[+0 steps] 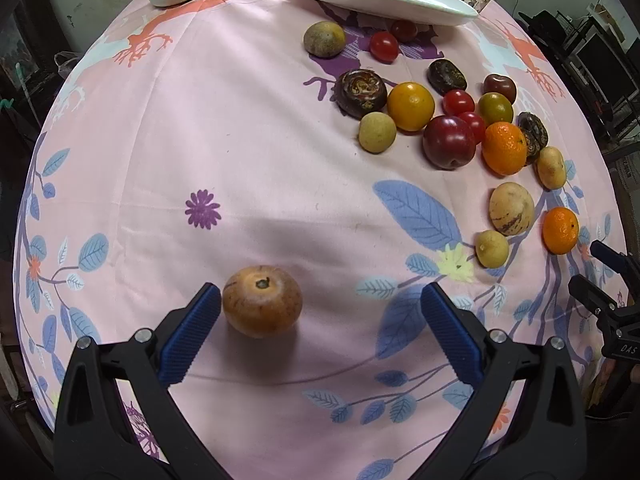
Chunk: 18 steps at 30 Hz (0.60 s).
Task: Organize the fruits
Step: 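Close the left tool around the small brown round fruit and lift it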
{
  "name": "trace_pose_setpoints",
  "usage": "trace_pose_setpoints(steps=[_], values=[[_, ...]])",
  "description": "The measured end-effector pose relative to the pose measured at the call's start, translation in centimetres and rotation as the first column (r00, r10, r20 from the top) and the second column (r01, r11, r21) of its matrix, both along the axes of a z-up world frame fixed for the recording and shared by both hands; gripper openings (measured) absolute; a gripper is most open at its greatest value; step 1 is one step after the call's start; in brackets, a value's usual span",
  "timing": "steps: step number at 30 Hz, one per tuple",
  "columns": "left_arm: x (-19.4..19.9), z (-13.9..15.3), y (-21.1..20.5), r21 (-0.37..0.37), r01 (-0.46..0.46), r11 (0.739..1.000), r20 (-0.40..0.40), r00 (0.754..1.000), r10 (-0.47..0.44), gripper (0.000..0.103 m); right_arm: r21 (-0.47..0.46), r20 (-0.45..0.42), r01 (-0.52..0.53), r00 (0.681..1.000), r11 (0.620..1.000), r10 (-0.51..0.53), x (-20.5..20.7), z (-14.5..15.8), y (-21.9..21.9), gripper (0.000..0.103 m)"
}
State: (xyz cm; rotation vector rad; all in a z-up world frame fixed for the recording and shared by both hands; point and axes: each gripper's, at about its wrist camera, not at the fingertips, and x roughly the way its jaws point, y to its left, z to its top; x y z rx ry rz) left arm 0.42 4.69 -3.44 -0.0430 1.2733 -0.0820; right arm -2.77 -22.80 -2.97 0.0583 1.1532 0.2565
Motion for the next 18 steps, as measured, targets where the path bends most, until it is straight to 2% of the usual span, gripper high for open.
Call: trace_pose_setpoints(steps=[5, 9, 11, 14, 15, 16, 18], values=[[0.1, 0.1, 0.4, -0.017, 0.029, 0.999, -0.011, 1.000, -0.029, 0.101, 0.019, -0.004, 0.007, 1.000, 1.000, -0.007, 0.6, -0.1, -0.5, 0.102], [-0.3, -0.2, 1.9, -0.053, 0.009, 0.999, -0.053, 0.999, -0.012, 0.083, 0.033, -0.015, -0.001, 1.000, 0.999, 0.002, 1.1, -0.4, -0.6, 0.102], [-0.5, -0.4, 2.5, -0.069, 0.001, 0.998, -0.071, 0.997, -0.006, 0.082, 0.037, -0.020, -0.009, 1.000, 0.999, 0.010, 1.3, -0.4, -0.4, 0.102], [-0.7, -1.0, 2.9, -0.055, -0.008, 0.998, -0.083, 0.997, 0.003, 0.081, 0.044, -0.022, -0.031, 0.999, 0.999, 0.032, 1.6, -0.5, 0.1, 0.102], [-0.7, -1.2, 2.9, -0.063, -0.011, 0.998, -0.088, 0.996, 0.006, 0.076, 0.044, -0.023, -0.039, 0.999, 0.998, 0.040, 1.6, -0.4, 0.3, 0.102], [-0.7, -1.4, 3.0, -0.079, -0.012, 0.997, -0.092, 0.996, 0.005, 0.066, 0.042, -0.023, -0.047, 0.999, 0.998, 0.048, 1.6, -0.4, 0.5, 0.102], [-0.5, -1.6, 3.0, -0.071, -0.014, 0.997, -0.092, 0.996, 0.008, 0.057, 0.038, -0.024, -0.058, 0.998, 0.998, 0.058, 1.6, -0.3, 0.6, 0.102]])
